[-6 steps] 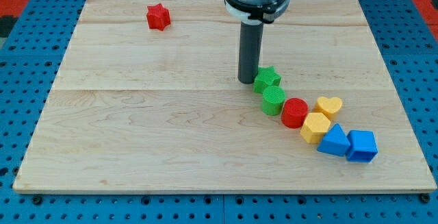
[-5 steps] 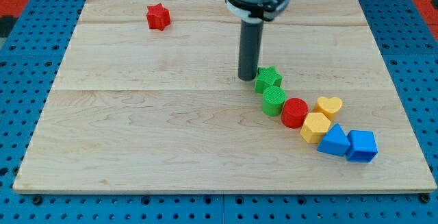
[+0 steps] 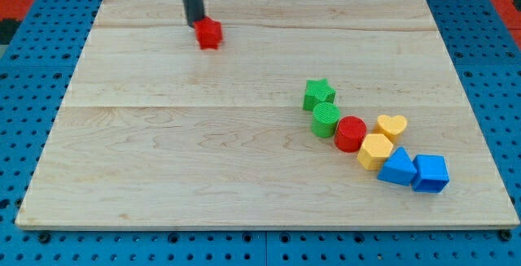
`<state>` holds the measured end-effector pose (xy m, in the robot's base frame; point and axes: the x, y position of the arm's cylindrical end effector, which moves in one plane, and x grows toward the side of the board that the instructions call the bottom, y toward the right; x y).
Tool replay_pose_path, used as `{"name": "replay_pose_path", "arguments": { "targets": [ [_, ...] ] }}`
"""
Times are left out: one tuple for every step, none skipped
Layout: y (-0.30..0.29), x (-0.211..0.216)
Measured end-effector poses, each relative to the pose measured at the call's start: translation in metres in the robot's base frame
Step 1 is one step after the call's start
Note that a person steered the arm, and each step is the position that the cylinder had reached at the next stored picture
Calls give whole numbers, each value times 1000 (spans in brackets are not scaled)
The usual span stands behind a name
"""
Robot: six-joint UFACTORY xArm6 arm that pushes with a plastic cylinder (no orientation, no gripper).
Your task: Move the red star into the bottom left side of the green circle
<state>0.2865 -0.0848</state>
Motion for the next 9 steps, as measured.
{"name": "replay_pose_path", "arguments": {
  "targets": [
    [55,40],
    [89,90],
    [129,131],
    [153,145],
    [157,147],
    [143,101],
    [91,116],
    [96,167],
    [138,182]
  ]
}}
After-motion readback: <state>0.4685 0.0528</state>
